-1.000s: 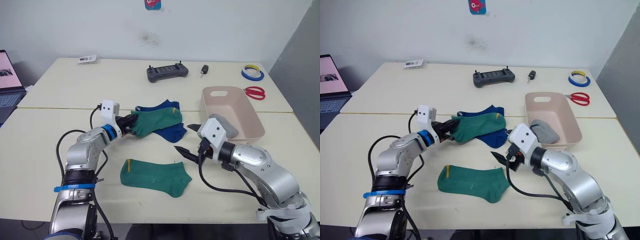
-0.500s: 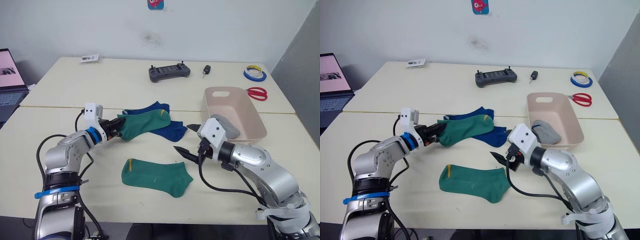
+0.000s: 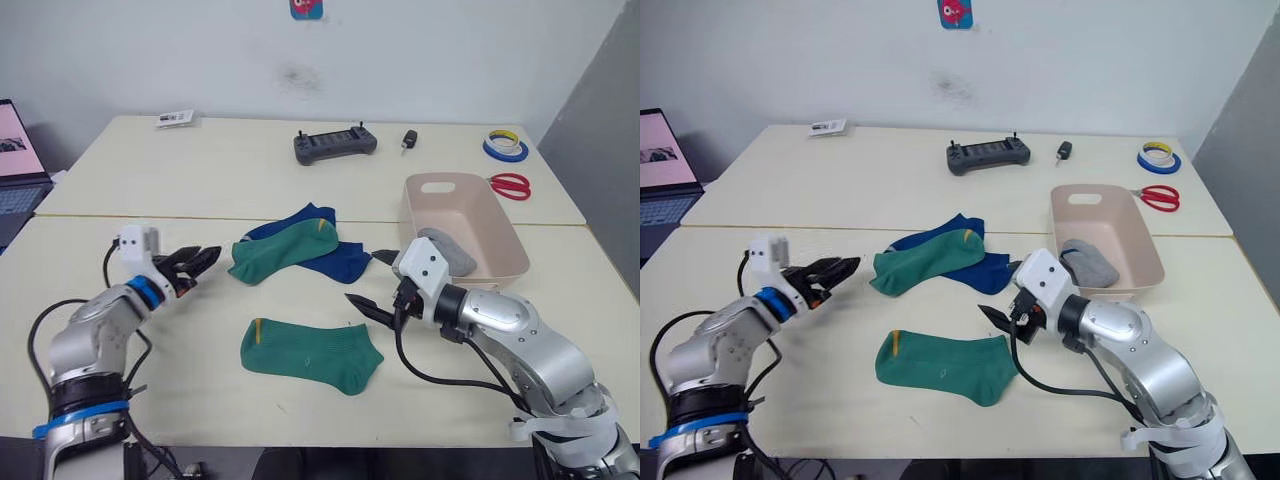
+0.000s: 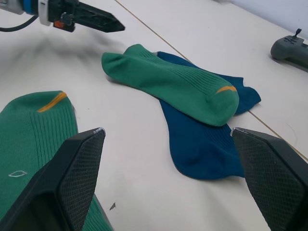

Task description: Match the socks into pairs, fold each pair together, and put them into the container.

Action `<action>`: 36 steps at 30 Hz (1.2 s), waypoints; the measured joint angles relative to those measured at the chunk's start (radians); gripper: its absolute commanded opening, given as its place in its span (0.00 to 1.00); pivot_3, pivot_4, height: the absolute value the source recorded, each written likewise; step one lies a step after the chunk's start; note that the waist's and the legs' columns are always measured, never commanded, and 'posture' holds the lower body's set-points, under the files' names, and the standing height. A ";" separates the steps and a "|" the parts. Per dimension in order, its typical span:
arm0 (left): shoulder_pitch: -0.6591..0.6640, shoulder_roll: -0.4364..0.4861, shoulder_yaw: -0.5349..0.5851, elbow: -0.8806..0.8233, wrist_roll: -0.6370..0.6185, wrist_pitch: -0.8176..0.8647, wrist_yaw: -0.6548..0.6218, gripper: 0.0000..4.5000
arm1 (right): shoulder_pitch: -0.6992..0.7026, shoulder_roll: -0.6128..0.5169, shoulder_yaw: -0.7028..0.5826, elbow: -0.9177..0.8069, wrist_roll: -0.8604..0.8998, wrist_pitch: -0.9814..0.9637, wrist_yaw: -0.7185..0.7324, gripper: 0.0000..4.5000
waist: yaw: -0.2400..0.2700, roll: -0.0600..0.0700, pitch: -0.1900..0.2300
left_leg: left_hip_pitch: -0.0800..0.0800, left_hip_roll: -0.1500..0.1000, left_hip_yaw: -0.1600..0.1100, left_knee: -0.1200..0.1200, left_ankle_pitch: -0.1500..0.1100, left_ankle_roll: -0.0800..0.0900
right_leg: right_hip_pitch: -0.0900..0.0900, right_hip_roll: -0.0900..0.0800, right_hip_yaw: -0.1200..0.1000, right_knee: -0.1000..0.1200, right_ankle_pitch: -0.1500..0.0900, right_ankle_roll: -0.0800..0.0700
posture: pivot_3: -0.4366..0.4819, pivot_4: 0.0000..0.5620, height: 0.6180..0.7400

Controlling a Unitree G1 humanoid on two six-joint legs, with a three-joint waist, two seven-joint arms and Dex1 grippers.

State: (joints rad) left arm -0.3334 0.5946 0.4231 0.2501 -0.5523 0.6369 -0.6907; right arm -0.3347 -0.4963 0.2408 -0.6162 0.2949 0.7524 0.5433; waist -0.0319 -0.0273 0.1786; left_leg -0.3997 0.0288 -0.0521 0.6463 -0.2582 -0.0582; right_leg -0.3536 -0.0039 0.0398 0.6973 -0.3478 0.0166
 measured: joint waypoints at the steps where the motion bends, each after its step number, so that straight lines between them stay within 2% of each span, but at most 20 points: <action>1: 0.014 0.000 0.003 -0.011 -0.017 0.027 -0.001 0.63 | 0.000 0.001 0.001 0.000 0.000 0.000 0.000 1.00 | 0.000 0.000 0.000 | 0.000 0.000 0.000 0.000 -0.001 0.001 | 0.000 0.000 0.000 0.000 0.000 0.000 | 0.48 0.27 1.00; 6: 0.075 -0.004 0.006 -0.124 -0.128 0.191 -0.009 0.63 | 0.000 0.003 0.014 0.000 0.000 -0.002 0.001 1.00 | 0.002 0.000 0.000 | 0.000 0.000 0.000 0.000 -0.001 0.002 | 0.000 0.000 0.000 0.000 0.000 0.000 | 0.48 0.27 1.00; 13: 0.089 -0.042 0.008 -0.214 -0.255 0.365 0.037 0.63 | 0.000 0.002 0.015 0.000 -0.001 -0.003 0.001 1.00 | 0.001 0.000 0.000 | 0.000 0.000 0.000 0.000 -0.001 0.002 | 0.000 0.000 0.000 0.000 0.000 0.000 | 0.48 0.27 1.00; 24: 0.047 -0.153 0.028 -0.208 -0.266 0.288 0.184 0.63 | 0.000 0.001 0.017 0.000 -0.001 -0.004 0.003 1.00 | 0.003 0.000 0.000 | 0.000 0.000 0.000 0.000 -0.001 0.002 | 0.000 0.000 0.000 0.000 0.000 0.000 | 0.48 0.27 1.00; 27: 0.039 -0.173 0.038 -0.198 -0.262 0.245 0.211 0.51 | 0.000 0.000 0.017 0.001 -0.001 -0.005 0.003 1.00 | 0.002 0.000 0.000 | 0.000 0.000 0.000 0.000 -0.001 0.001 | 0.000 0.000 0.000 0.000 0.000 0.000 | 0.48 0.27 1.00; 34: 0.025 -0.199 0.052 -0.169 -0.257 0.166 0.247 0.03 | 0.000 0.000 0.018 0.001 -0.001 -0.005 0.004 1.00 | 0.002 0.000 0.000 | 0.000 0.000 0.000 0.000 0.001 -0.001 | 0.000 0.000 0.000 0.000 0.000 0.000 | 0.48 0.27 1.00; 36: 0.025 -0.199 0.052 -0.163 -0.255 0.153 0.247 0.01 | 0.000 -0.001 0.018 0.000 -0.001 -0.005 0.005 1.00 | 0.002 0.000 0.000 | 0.000 0.000 0.000 0.000 0.001 -0.001 | 0.000 0.000 0.000 0.000 0.000 0.000 | 0.48 0.27 1.00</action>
State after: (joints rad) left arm -0.3083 0.3953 0.4752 0.0866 -0.8071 0.7897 -0.4433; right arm -0.3346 -0.4969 0.2583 -0.6157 0.2938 0.7477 0.5488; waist -0.0296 -0.0275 0.1785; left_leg -0.3995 0.0287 -0.0521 0.6464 -0.2576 -0.0592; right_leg -0.3531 -0.0040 0.0397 0.6972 -0.3478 0.0166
